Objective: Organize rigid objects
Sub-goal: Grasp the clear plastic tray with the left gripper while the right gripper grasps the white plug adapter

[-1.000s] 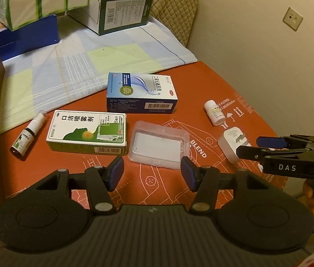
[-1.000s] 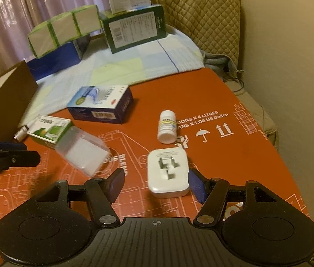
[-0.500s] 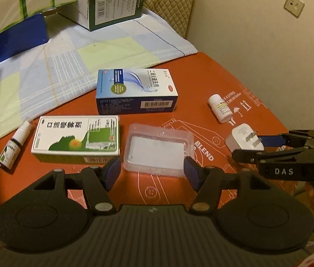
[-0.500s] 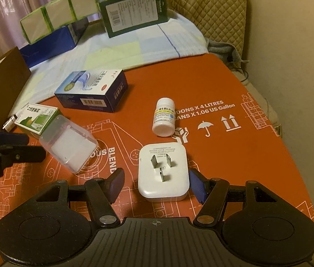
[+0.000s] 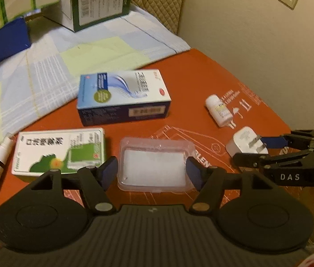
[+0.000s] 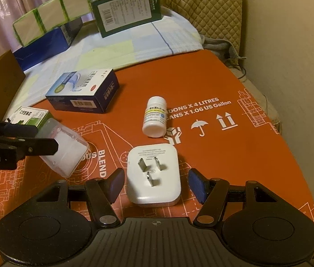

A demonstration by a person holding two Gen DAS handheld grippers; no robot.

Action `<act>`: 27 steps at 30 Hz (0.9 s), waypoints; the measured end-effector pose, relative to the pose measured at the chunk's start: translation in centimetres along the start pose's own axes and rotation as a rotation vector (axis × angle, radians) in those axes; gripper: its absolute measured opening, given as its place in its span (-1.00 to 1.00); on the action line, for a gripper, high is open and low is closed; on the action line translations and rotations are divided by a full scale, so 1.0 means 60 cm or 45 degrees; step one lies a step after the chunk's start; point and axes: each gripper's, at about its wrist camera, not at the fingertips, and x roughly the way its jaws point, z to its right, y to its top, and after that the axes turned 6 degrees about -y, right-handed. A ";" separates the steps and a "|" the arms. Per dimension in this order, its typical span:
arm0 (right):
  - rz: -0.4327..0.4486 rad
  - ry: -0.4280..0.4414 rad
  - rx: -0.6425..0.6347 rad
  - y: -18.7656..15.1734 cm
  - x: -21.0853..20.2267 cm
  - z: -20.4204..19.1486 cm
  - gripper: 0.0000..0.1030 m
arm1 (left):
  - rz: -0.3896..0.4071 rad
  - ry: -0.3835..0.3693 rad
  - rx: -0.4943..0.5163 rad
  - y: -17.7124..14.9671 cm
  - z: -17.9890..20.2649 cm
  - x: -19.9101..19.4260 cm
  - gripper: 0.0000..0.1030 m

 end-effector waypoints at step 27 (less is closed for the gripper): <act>-0.010 -0.020 0.023 -0.028 -0.031 0.035 -0.07 | -0.064 0.004 0.348 -0.014 0.053 0.025 0.31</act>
